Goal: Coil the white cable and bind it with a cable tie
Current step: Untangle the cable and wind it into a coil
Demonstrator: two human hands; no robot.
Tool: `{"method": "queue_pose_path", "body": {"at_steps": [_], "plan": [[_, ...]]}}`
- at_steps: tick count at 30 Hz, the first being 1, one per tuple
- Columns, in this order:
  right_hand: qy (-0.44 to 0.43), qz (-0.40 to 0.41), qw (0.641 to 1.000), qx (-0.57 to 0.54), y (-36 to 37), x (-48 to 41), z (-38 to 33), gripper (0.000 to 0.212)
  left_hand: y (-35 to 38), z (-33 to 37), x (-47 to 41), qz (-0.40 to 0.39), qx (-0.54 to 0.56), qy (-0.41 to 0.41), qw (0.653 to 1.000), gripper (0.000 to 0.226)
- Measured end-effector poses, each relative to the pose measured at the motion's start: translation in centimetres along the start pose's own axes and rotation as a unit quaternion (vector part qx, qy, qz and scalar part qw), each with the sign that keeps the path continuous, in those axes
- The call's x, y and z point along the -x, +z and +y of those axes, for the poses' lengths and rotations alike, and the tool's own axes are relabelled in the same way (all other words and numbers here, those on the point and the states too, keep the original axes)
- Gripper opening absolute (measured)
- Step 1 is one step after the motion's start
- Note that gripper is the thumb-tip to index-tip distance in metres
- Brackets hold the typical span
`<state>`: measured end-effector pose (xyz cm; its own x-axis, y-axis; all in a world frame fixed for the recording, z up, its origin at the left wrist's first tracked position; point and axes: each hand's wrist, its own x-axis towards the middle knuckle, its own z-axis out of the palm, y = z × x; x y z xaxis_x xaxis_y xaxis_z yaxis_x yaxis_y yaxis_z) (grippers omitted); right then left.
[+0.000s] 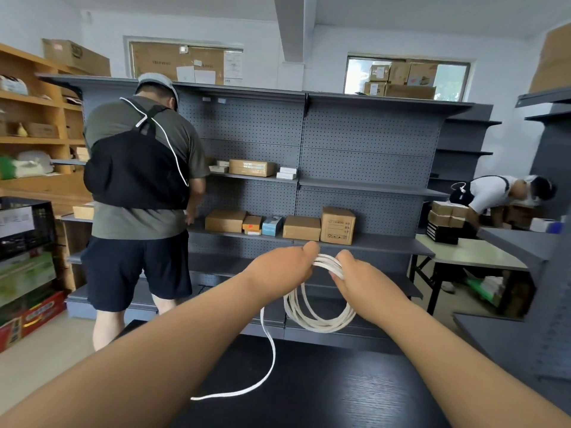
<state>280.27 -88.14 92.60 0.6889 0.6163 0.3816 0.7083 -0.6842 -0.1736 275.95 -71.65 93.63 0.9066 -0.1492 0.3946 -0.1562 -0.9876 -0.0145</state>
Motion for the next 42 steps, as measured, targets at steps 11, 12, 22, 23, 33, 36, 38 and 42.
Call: {"method": "queue_pose_path", "body": {"at_steps": [11,12,22,23,33,36,38,42], "plan": [[0.083,0.116,0.985,-0.1,0.5,0.0,-0.3,0.013,1.7,0.7,0.6,0.137,0.29,-0.173,0.931,0.012],[0.09,0.122,0.982,-0.115,0.6,0.0,-0.2,0.013,1.9,0.7,0.5,0.135,0.315,-0.185,0.921,0.013],[0.152,0.17,0.946,-0.231,0.9,-0.4,0.9,0.019,2.3,0.7,1.2,0.054,0.467,-0.167,0.867,0.014],[0.157,0.168,0.942,-0.243,0.9,-0.4,1.0,0.017,2.2,0.7,1.1,0.05,0.451,-0.164,0.876,0.014],[0.119,0.067,0.961,-0.239,-0.3,-0.5,2.4,0.014,1.1,0.1,-0.2,0.061,0.176,-0.139,0.973,0.019],[0.071,0.036,0.983,-0.162,-0.9,-0.5,2.3,0.02,-0.1,0.4,-0.5,0.027,0.107,-0.103,0.989,0.018],[0.049,0.024,0.995,-0.085,-1.1,-0.5,2.1,0.03,-1.0,0.6,-0.7,0.004,0.072,-0.081,0.994,0.019],[0.014,0.035,0.999,-0.037,-1.5,-0.6,1.4,0.027,-1.9,0.9,-1.0,-0.044,-0.005,-0.058,0.997,0.018]]}}
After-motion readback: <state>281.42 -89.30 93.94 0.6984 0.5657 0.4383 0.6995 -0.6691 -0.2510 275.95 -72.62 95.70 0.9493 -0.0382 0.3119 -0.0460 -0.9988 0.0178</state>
